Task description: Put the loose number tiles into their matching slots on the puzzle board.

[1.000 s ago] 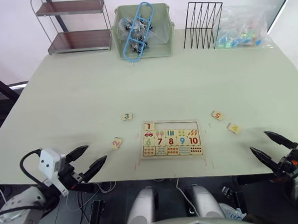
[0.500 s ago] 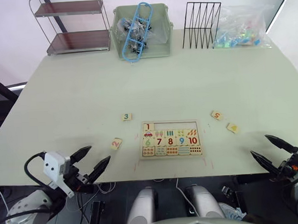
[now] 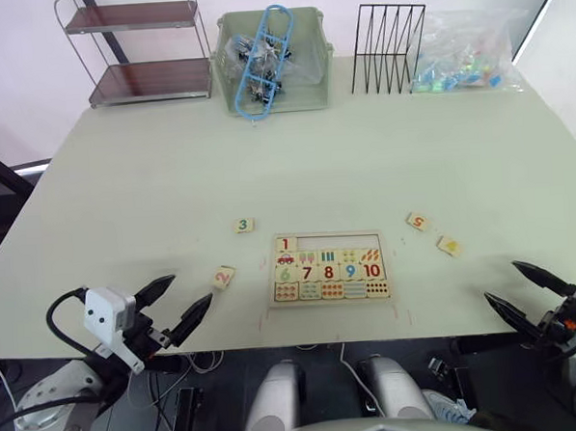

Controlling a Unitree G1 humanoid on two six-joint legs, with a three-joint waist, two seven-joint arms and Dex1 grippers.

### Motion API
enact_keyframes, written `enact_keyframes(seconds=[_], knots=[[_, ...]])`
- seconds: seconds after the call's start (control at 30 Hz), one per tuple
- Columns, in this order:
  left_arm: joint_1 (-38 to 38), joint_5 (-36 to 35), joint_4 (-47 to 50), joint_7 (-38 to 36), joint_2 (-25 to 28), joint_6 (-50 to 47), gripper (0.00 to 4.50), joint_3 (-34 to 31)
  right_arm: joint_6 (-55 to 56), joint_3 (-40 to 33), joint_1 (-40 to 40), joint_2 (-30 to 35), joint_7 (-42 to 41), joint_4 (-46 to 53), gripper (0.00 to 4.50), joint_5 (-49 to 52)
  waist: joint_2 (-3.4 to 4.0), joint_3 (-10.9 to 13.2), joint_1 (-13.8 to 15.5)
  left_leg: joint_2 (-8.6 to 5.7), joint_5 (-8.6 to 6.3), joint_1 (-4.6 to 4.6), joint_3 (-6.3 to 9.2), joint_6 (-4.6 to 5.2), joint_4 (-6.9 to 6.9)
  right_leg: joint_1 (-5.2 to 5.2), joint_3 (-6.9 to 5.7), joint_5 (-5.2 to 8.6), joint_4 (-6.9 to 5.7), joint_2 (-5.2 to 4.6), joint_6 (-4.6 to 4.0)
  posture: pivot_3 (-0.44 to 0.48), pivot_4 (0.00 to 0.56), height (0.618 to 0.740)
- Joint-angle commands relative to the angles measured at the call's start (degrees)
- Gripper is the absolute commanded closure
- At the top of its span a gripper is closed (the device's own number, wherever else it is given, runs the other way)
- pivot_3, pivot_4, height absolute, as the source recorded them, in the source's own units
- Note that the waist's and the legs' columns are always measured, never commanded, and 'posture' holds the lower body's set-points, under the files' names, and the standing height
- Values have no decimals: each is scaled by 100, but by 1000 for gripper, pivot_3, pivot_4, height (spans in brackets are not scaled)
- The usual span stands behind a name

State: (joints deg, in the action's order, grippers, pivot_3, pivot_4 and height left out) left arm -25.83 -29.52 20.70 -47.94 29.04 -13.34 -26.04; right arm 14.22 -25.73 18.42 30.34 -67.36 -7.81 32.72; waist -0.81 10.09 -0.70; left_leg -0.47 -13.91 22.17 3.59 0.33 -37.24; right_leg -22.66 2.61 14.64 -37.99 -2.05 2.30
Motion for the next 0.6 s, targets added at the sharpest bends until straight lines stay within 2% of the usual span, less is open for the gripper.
enact_keyframes(seconds=[0.03, 0.6], knots=[[1, -40, 56, -58, 36, 135, 24, 49, 152, -126, -22, 52, -61, 44, 0, 75, 0, 0, 0, 0, 0, -1, 0, 0, 0, 0, 2, 0, 0, 0, 0, 0, 150, 739], [-124, 13, -13, -129, 56, 300, 24, 72, 66, -76, -63, 59, -31, 160, 0, 51, 0, 0, 1, 3, -2, -11, 0, 2, 5, 5, 9, 3, 0, -1, 4, 0, 150, 739]])
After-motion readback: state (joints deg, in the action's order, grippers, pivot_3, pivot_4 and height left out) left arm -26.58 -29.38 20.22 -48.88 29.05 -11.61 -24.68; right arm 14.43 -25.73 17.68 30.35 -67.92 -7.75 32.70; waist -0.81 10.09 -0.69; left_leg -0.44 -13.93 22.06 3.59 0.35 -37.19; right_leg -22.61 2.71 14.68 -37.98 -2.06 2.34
